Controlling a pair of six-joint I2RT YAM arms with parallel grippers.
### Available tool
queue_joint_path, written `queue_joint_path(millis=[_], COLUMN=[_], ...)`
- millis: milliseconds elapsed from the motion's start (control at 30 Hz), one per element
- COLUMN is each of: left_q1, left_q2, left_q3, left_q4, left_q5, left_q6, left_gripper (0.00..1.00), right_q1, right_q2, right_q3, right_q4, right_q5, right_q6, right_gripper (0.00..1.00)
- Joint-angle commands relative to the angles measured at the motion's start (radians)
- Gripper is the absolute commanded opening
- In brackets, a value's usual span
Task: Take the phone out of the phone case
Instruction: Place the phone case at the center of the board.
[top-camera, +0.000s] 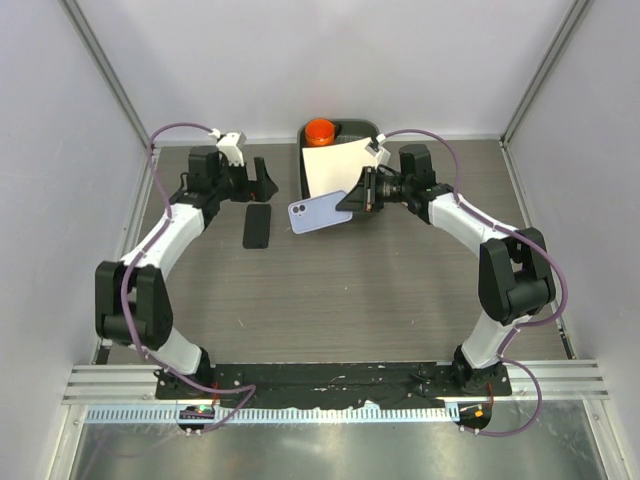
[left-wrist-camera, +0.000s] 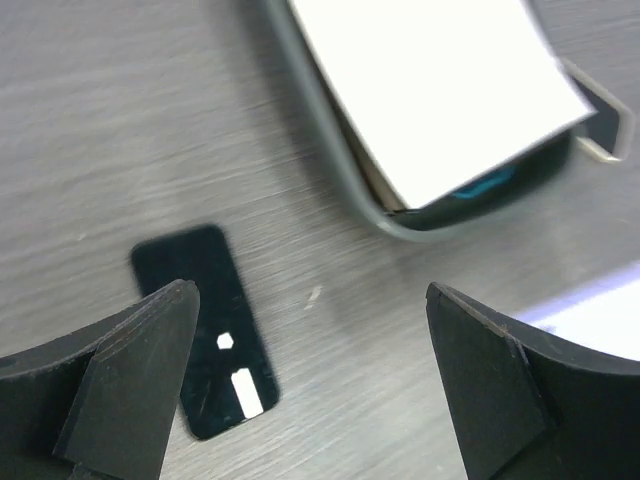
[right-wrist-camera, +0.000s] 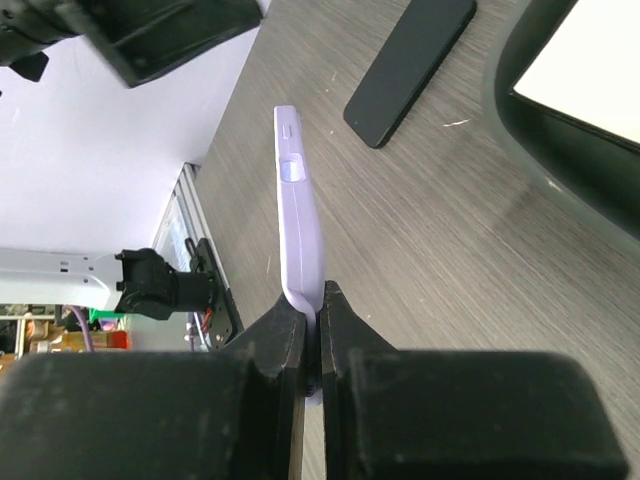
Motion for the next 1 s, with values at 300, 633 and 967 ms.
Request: queue_joint_path(millis=[300,633,967], left_q1=[-0.015,-0.044,-0.119], left_q2=[-0.162,-0.137,-0.107], left_q3=[-0.060,0.029,0.095], left_q4=[0.063,-0.324,-0.639], left_q5=[0.708,0.892,0.861], left_q6=[0.052,0.340,0.599], left_gripper=[1.00,0.96,0.72], right_q1=[0.129,0.161,0.161], right_q2=[-0.052,-0.049,-0.064], right_q3=[0.030,0.040,0.037], right_q4=[-0.011,-0.023,-0.022], right_q5=[-0.192,-0.233,-0.233], right_q6=[-0.099,-0.106,-0.113], right_gripper=[0.01,0.01,0.01])
